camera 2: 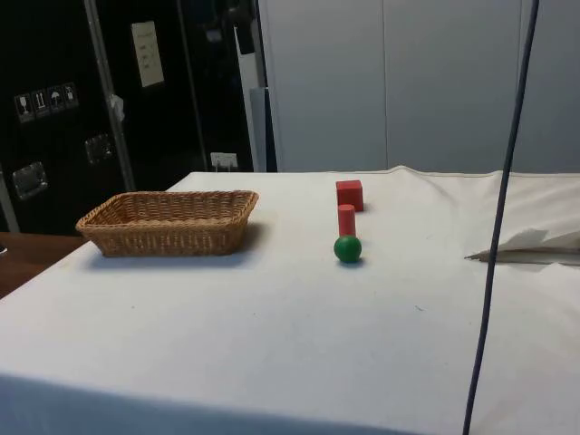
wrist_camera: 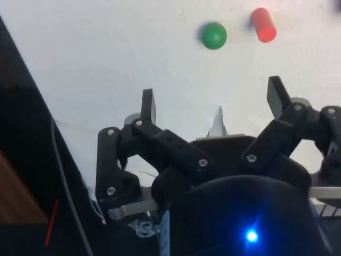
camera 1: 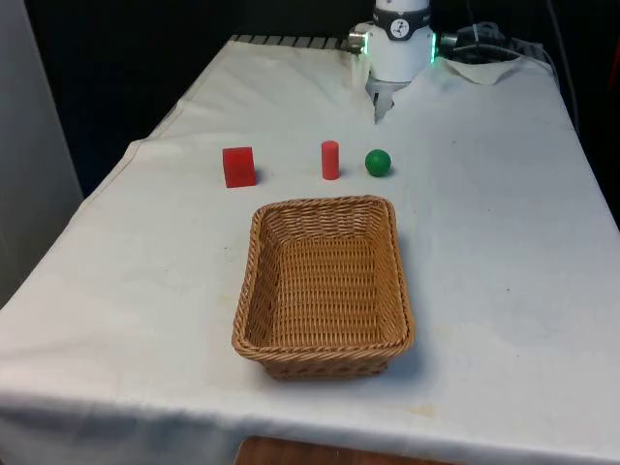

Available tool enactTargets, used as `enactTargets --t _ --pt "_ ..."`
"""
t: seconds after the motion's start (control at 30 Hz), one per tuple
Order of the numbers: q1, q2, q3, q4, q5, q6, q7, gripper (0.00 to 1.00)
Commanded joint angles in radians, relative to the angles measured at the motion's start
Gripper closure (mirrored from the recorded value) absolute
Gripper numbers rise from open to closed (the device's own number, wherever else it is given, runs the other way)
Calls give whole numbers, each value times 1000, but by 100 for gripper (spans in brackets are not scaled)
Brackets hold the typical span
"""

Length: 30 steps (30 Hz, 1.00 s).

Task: Pick up the object to the left of the cylinder and place it into the basket.

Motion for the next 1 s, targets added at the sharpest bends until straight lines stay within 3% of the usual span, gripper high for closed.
enactTargets --t 0.0,0.17,0.23,0.27,0.5,0.53,0.57,0.67,0.83,0.87,0.97 --pt "0 0 3 -1 0 -1 4 0" --pt "8 -23 24 -51 -23 32 45 0" --pt "1 -10 26 -38 -9 14 34 0" --pt "8 -31 32 -69 -30 44 56 0" --pt "7 -67 61 -151 -62 108 91 0" --pt "2 -50 60 -133 -45 87 75 0" --pt "7 -71 64 -163 -67 117 95 0" --pt "5 -93 75 -207 -85 151 110 0" --pt "4 -122 82 -266 -108 192 124 0" --pt "2 -109 81 -253 -93 176 111 0" --pt "3 -142 86 -302 -123 216 133 0"
